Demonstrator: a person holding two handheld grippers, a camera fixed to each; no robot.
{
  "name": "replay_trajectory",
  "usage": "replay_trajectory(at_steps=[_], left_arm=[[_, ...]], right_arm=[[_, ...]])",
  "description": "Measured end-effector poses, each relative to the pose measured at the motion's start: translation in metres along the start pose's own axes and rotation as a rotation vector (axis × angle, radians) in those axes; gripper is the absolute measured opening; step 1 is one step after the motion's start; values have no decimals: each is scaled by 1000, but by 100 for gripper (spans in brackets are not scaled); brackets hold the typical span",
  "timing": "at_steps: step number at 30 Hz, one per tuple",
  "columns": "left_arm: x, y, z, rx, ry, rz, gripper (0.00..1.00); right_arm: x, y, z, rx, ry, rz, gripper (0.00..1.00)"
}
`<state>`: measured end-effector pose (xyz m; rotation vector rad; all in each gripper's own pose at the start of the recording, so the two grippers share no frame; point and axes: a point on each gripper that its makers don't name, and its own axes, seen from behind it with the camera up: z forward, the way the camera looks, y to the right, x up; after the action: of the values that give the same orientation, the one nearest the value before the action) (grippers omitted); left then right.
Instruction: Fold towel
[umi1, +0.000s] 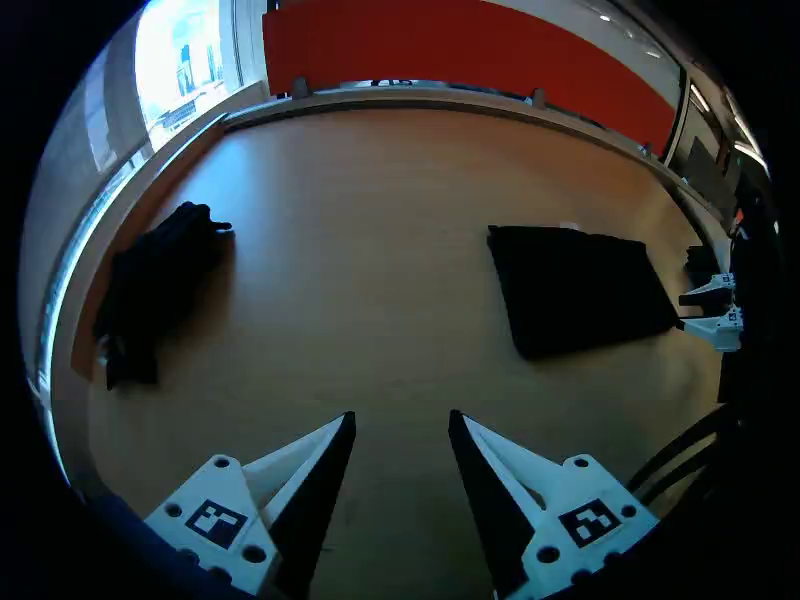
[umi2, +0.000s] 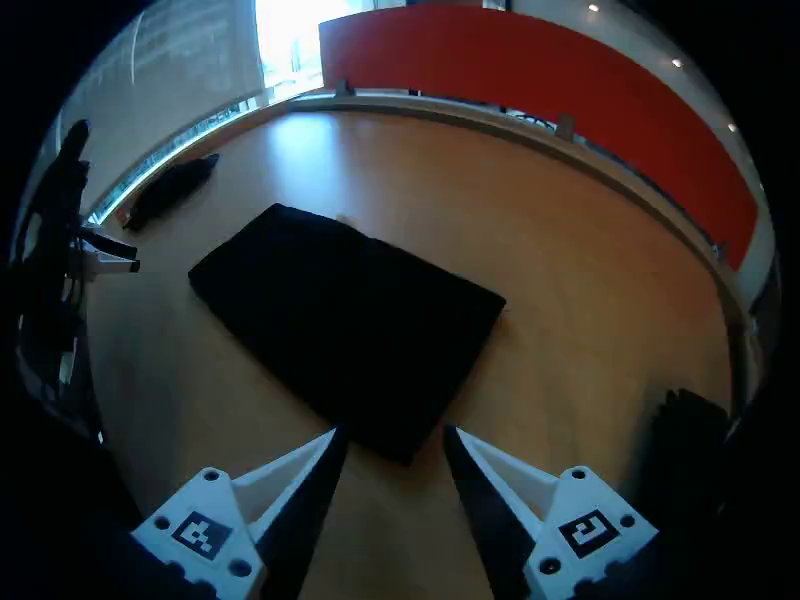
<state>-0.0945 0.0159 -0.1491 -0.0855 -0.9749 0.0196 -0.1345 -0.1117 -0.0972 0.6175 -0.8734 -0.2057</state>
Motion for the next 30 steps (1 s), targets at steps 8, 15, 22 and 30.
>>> replay_trajectory(at_steps=[8, 15, 22, 30], left_arm=[[2, -3, -4, 6, 8, -3, 68], [1, -4, -6, 9, 7, 0, 68], [1, -2, -6, 6, 5, 5, 68], [1, -3, -5, 5, 3, 8, 68]], right_arm=[[-10, 1, -1, 25, -29, -24, 59], [-20, 6, 1, 34, -66, -80, 40], [-17, 8, 4, 40, -71, -105, 33], [-18, 7, 2, 51, -82, -118, 6]])
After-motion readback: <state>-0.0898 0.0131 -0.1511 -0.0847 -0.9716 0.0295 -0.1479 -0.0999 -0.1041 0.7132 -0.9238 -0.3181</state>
